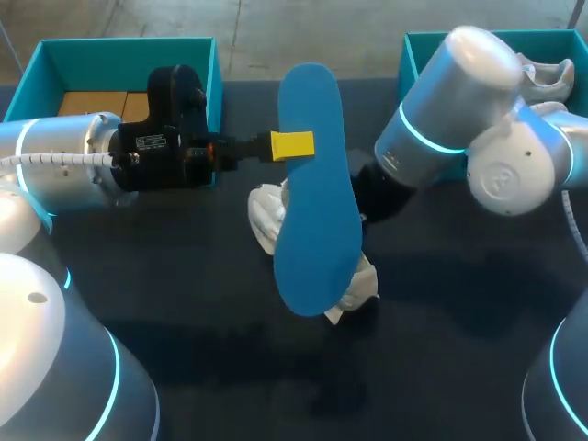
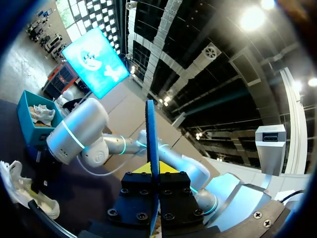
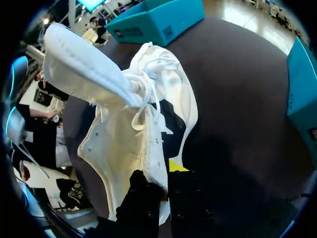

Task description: Take the shoe out of the shoebox, open the shoe tongue, remove and reinsert the insole, then place the shoe into the shoebox

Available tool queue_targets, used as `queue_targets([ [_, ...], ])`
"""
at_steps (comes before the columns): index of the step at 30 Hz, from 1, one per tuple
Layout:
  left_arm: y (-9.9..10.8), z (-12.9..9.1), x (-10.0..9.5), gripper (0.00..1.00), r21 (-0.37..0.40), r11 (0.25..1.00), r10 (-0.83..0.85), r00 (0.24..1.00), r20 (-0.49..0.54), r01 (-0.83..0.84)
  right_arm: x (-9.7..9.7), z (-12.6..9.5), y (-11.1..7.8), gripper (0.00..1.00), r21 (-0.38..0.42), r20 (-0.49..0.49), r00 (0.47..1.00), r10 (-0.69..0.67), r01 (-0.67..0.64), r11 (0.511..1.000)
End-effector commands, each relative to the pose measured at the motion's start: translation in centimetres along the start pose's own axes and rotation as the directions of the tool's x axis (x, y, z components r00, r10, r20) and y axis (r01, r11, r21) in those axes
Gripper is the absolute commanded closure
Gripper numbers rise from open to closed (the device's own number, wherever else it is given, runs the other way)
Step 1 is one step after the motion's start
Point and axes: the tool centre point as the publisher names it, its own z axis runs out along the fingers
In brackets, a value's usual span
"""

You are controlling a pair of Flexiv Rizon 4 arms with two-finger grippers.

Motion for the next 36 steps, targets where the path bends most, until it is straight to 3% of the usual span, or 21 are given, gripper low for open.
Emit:
queue_targets([
  [1,0.2,0.0,0.0,1.00,0.004,1.000,0.000,1.000,-0.001,0.000,0.4,-0.6,-1.5,1.00,-0.080,0.031,0.991,0.131,-0.128,0.989],
  [13,0.2,0.0,0.0,1.00,0.004,1.000,0.000,1.000,-0.001,0.000,1.2,-0.3,-1.9,1.00,-0.113,0.031,0.952,0.305,-0.300,0.947],
  [36,0.2,0.0,0.0,1.00,0.004,1.000,0.000,1.000,-0.001,0.000,1.4,2.5,-1.7,1.00,-0.140,-0.017,0.912,0.410,-0.408,0.902],
])
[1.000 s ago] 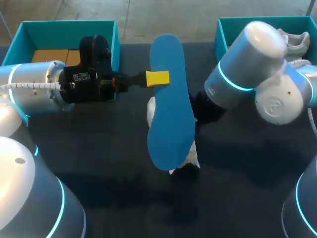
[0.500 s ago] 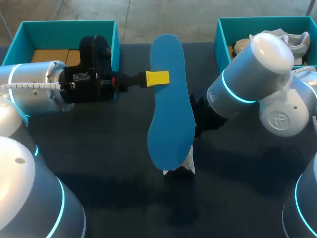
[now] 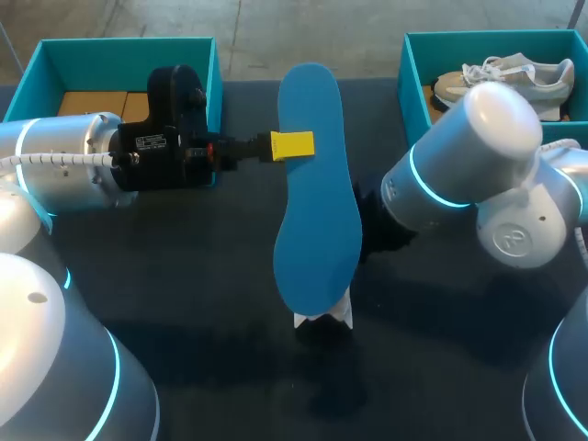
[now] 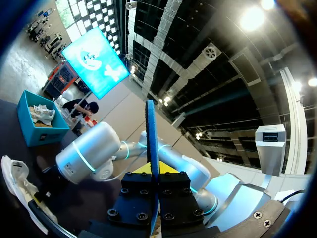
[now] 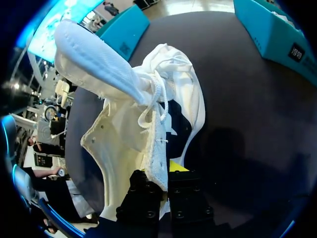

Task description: Take the shoe out of the shoebox, open the shoe tongue, remove and reinsert the insole, then place the shoe into the shoebox

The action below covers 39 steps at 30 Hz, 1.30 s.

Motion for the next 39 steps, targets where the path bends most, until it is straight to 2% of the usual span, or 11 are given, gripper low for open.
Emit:
queue_targets([
  [1,0.2,0.0,0.0,1.00,0.004,1.000,0.000,1.000,-0.001,0.000,0.0,0.7,0.0,1.00,-0.002,-0.003,1.000,0.007,-0.007,1.000],
  [20,0.2,0.0,0.0,1.00,0.004,1.000,0.000,1.000,-0.001,0.000,-1.5,1.7,-0.6,1.00,-0.014,-0.008,0.995,0.096,-0.096,0.995],
  [23,0.2,0.0,0.0,1.00,0.004,1.000,0.000,1.000,-0.001,0.000,-1.6,1.8,-0.7,0.63,-0.014,-0.011,0.995,0.104,-0.104,0.995],
  [25,0.2,0.0,0.0,1.00,0.004,1.000,0.000,1.000,-0.001,0.000,-1.6,1.8,-0.8,0.46,-0.015,-0.011,0.994,0.111,-0.111,0.994],
  [28,0.2,0.0,0.0,1.00,0.004,1.000,0.000,1.000,-0.001,0.000,-1.5,1.5,-0.9,0.04,-0.015,-0.009,0.993,0.118,-0.118,0.993],
  [29,0.2,0.0,0.0,1.00,0.004,1.000,0.000,1.000,-0.001,0.000,-1.4,1.4,-0.8,0.00,-0.014,-0.009,0.993,0.119,-0.119,0.993],
  [36,0.2,0.0,0.0,1.00,0.004,1.000,0.000,1.000,-0.001,0.000,-0.7,0.0,-1.1,0.00,-0.009,-0.010,0.991,0.133,-0.133,0.991],
  [39,0.2,0.0,0.0,1.00,0.004,1.000,0.000,1.000,-0.001,0.000,-0.3,-0.7,-1.3,0.00,-0.018,-0.043,0.989,0.138,-0.139,0.990],
])
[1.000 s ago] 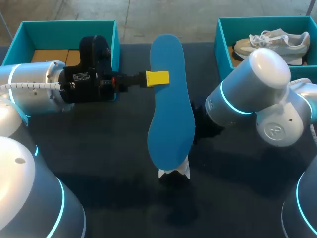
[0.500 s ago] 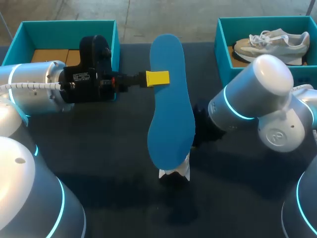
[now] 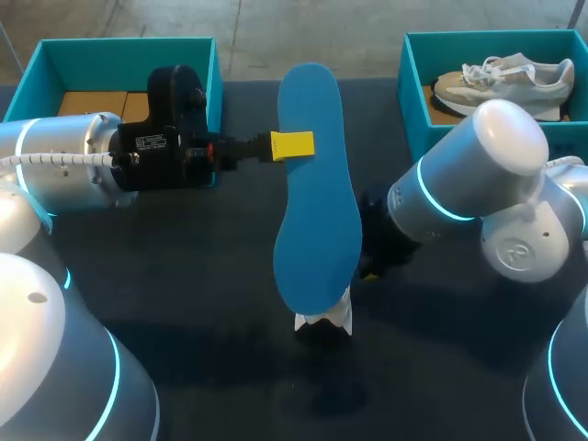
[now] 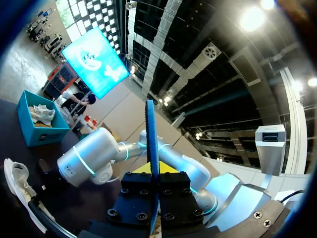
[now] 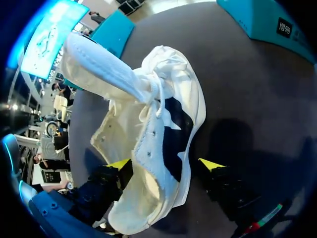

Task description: Take the shoe out of the shoebox, open the shoe tongue, remove and reinsert the insole, then place the shoe into the shoebox

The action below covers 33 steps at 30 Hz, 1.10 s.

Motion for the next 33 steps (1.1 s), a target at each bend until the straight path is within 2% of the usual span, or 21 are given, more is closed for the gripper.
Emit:
queue_targets([
  [1,0.2,0.0,0.0,1.00,0.004,1.000,0.000,1.000,-0.001,0.000,0.1,-1.5,-0.7,0.00,-0.011,-0.026,1.000,0.003,-0.004,1.000],
  [7,0.2,0.0,0.0,1.00,0.004,1.000,0.000,1.000,-0.001,0.000,1.0,-2.6,-0.4,0.00,-0.036,-0.121,0.992,-0.030,0.026,0.999],
  [22,0.2,0.0,0.0,1.00,0.004,1.000,0.000,1.000,-0.001,0.000,1.0,-2.6,-0.4,0.00,-0.036,-0.121,0.992,-0.030,0.026,0.999],
  [27,0.2,0.0,0.0,1.00,0.004,1.000,0.000,1.000,-0.001,0.000,1.0,-4.3,-0.7,0.00,-0.043,-0.215,0.976,-0.017,0.008,0.999],
  [30,0.2,0.0,0.0,1.00,0.004,1.000,0.000,1.000,-0.001,0.000,1.3,-5.6,-0.9,0.00,-0.050,-0.308,0.951,-0.009,-0.007,0.999],
  [33,0.2,0.0,0.0,1.00,0.004,1.000,0.000,1.000,-0.001,0.000,1.7,-6.6,-1.1,0.00,-0.033,-0.334,0.943,-0.006,-0.005,0.999],
])
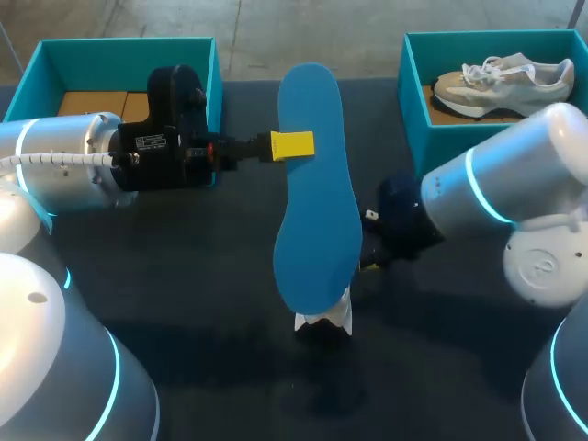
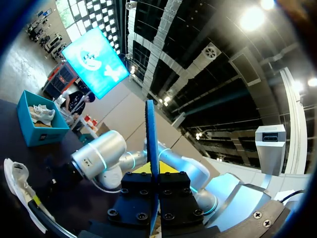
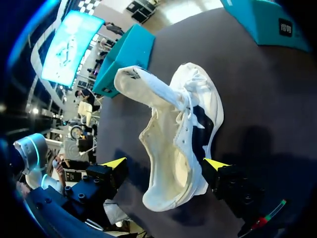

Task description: Take the shoe out of the shoebox, open the shoe tongue, remove and reinsert the insole, then place the shoe into the shoebox

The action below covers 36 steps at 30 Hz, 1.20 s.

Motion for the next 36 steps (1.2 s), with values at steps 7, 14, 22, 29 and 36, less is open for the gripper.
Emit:
queue_targets([
  [7,0.2,0.0,0.0,1.00,0.004,1.000,0.000,1.000,-0.001,0.000,0.7,-4.8,-0.2,0.00,0.008,-0.237,0.971,-0.043,0.046,0.999],
  [14,0.2,0.0,0.0,1.00,0.004,1.000,0.000,1.000,-0.001,0.000,1.4,-7.2,0.3,0.00,-0.057,-0.409,0.912,-0.023,0.000,0.998],
  [22,0.2,0.0,0.0,1.00,0.004,1.000,0.000,1.000,-0.001,0.000,1.4,-7.2,0.3,0.00,-0.057,-0.409,0.912,-0.023,0.000,0.998],
  [29,0.2,0.0,0.0,1.00,0.004,1.000,0.000,1.000,-0.001,0.000,1.7,-7.9,0.2,0.00,-0.057,-0.440,0.897,-0.036,0.012,0.998],
  [36,0.2,0.0,0.0,1.00,0.004,1.000,0.000,1.000,-0.001,0.000,3.5,-10.6,0.2,0.00,-0.046,-0.549,0.834,-0.052,0.033,0.998],
])
